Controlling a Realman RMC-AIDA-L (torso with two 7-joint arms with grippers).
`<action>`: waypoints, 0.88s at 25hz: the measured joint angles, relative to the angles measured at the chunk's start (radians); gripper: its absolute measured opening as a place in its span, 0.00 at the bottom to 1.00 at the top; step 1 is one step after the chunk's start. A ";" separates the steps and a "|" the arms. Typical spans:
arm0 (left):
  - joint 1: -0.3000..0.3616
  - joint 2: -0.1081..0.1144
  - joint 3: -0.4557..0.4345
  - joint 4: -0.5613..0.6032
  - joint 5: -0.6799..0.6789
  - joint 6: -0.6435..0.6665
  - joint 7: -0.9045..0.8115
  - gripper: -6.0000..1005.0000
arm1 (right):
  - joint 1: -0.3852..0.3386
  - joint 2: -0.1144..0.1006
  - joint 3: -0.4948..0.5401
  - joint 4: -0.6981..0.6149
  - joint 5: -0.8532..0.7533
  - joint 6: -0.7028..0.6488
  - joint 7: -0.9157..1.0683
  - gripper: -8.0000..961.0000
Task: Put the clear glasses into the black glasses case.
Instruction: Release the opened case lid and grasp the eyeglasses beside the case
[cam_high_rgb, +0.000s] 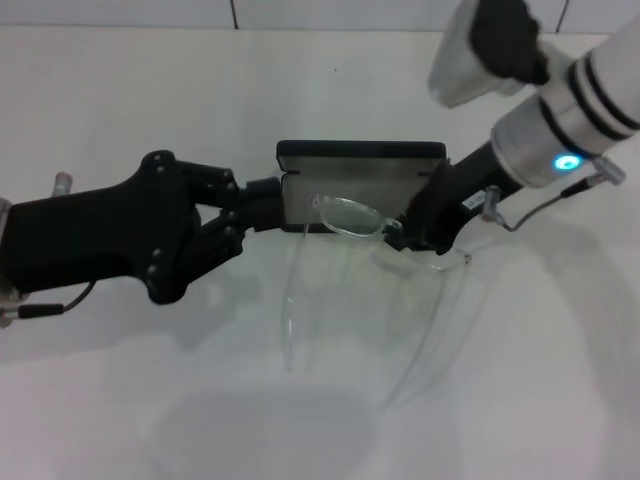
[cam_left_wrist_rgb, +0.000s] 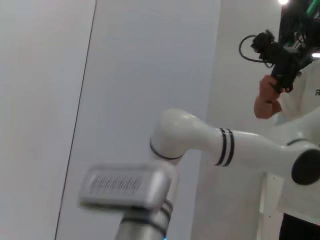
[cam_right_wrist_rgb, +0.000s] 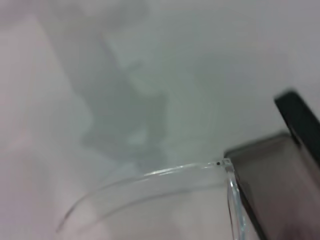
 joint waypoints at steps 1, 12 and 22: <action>0.001 0.001 0.000 -0.001 0.001 0.003 -0.002 0.19 | -0.041 -0.002 0.004 -0.063 0.021 -0.007 -0.001 0.11; -0.004 -0.019 0.001 -0.006 -0.021 0.059 -0.002 0.04 | -0.446 -0.008 0.155 -0.419 0.495 -0.106 -0.288 0.10; -0.046 -0.038 0.010 -0.006 -0.061 0.135 -0.025 0.05 | -0.312 -0.011 0.279 0.032 0.729 -0.319 -0.563 0.09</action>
